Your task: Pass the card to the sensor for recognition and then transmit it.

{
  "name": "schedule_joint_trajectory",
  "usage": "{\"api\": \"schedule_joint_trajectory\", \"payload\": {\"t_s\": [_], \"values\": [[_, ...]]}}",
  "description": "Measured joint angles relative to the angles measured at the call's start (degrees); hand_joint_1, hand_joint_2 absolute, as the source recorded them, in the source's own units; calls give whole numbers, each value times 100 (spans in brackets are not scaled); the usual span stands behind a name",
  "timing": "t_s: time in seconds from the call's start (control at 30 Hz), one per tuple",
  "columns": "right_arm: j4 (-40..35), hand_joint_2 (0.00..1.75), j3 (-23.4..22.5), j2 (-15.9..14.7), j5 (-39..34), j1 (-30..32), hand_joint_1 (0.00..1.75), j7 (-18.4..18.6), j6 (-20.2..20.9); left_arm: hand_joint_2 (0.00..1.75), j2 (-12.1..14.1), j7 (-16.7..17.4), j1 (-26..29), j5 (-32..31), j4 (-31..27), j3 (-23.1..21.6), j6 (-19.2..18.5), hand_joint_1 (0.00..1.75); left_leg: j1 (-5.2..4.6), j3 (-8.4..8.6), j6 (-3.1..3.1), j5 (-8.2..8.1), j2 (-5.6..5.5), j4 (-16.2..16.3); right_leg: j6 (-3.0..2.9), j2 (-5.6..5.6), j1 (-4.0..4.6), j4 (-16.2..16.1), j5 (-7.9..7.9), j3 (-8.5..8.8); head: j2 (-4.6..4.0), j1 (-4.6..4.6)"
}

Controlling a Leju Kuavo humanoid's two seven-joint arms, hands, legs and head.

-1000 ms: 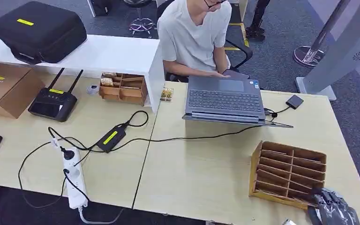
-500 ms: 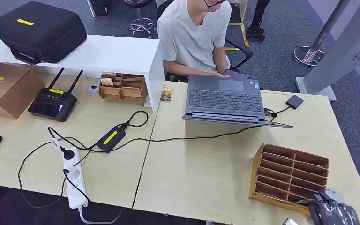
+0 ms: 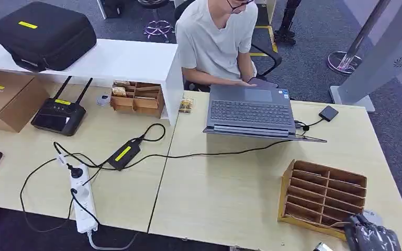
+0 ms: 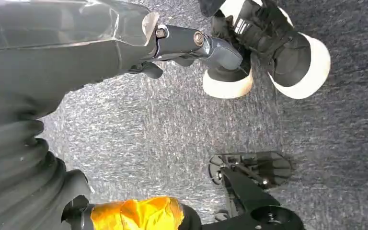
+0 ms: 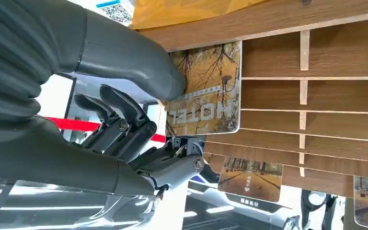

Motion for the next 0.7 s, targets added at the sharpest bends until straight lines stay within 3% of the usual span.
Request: {"api": "schedule_joint_trajectory", "payload": {"t_s": [0.7], "values": [[-190,175,7,4,-205,-572,175,-188,72,175,0,153,0,-24,0,-2,-61,0,-1,-3,0,0,1,0,-2,2,-1,2,3,0,0,0]]}}
